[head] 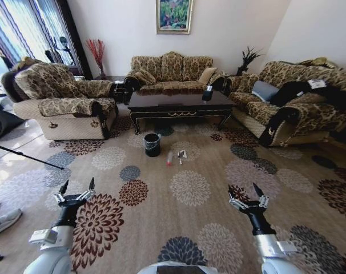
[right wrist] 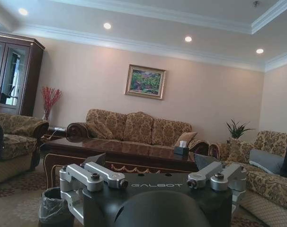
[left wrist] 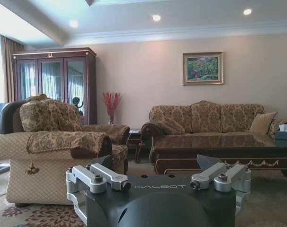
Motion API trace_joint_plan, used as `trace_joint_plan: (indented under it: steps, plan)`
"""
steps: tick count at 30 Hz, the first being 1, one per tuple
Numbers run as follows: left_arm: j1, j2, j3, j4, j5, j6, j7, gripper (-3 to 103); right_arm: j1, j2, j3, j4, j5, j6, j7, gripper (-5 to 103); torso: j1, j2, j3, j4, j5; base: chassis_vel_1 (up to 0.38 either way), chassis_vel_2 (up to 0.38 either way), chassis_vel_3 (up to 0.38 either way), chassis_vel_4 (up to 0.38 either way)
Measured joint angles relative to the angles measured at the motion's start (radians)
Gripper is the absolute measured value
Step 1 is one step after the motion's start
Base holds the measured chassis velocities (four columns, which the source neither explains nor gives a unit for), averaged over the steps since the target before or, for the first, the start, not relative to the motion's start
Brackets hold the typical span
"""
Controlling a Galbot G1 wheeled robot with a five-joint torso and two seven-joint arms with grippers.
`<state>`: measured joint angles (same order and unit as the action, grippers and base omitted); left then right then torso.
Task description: Move to the front of the table and pick up the trash from the floor, then place it into the trash bin.
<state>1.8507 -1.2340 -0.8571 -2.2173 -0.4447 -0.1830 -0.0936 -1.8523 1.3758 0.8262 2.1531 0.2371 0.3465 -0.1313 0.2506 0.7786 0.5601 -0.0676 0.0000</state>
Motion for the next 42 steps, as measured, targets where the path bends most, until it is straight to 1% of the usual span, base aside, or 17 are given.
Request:
trace_joint_plan:
  steps: [8,12,15,22,34,36,39,40,42]
  plan:
    - [0.016,-0.004,0.013,-0.006,0.009,-0.007,0.007,100,-0.013,0.006,0.007,0.008,-0.002,0.002,0.000,100,-0.016,-0.038,-0.021,0.0000,0.0000,0.000,0.000,0.000,0.000]
    - [0.020,-0.005,0.014,-0.016,0.009,-0.005,0.007,100,-0.017,0.009,0.010,0.011,-0.002,0.004,-0.002,100,-0.021,-0.047,-0.027,0.0000,0.0001,0.000,0.000,0.000,0.000]
    - [0.027,-0.006,0.019,-0.025,0.011,-0.004,0.007,100,-0.020,0.013,0.013,0.011,-0.002,0.007,-0.004,100,-0.028,-0.065,-0.037,0.0000,0.0000,0.000,0.000,0.000,0.000]
    - [0.041,0.005,0.020,-0.029,0.017,-0.007,0.010,100,-0.023,0.022,0.010,0.014,-0.014,0.008,-0.005,100,-0.040,-0.093,-0.054,0.0000,0.0001,0.000,0.000,0.000,0.000]
    - [0.046,0.000,0.026,-0.022,0.032,-0.020,0.014,100,-0.026,0.016,0.014,0.018,-0.020,0.008,-0.009,100,-0.063,-0.149,-0.086,0.0001,0.0000,0.000,0.000,0.000,0.000]
    - [0.045,0.000,0.026,-0.020,0.034,-0.020,0.015,100,-0.026,0.016,0.011,0.016,-0.023,0.007,-0.009,100,-0.065,-0.153,-0.088,0.0001,-0.0001,0.000,0.000,0.000,0.000]
    - [0.045,0.000,0.030,-0.019,0.048,-0.022,0.015,100,-0.019,0.013,-0.011,0.009,-0.031,-0.006,-0.010,100,-0.072,-0.172,-0.100,0.0000,0.0000,0.000,0.000,0.000,0.000]
    - [0.045,0.000,0.030,-0.019,0.048,-0.022,0.015,100,-0.019,0.013,-0.011,0.009,-0.031,-0.006,-0.010,100,-0.072,-0.172,-0.100,0.0000,0.0000,0.000,0.000,0.000,0.000]
    - [0.045,-0.002,0.034,-0.020,0.056,-0.022,0.015,100,-0.012,0.007,-0.023,0.009,-0.033,-0.026,-0.005,100,-0.076,-0.182,-0.106,0.0001,0.0000,0.000,0.000,0.000,0.000]
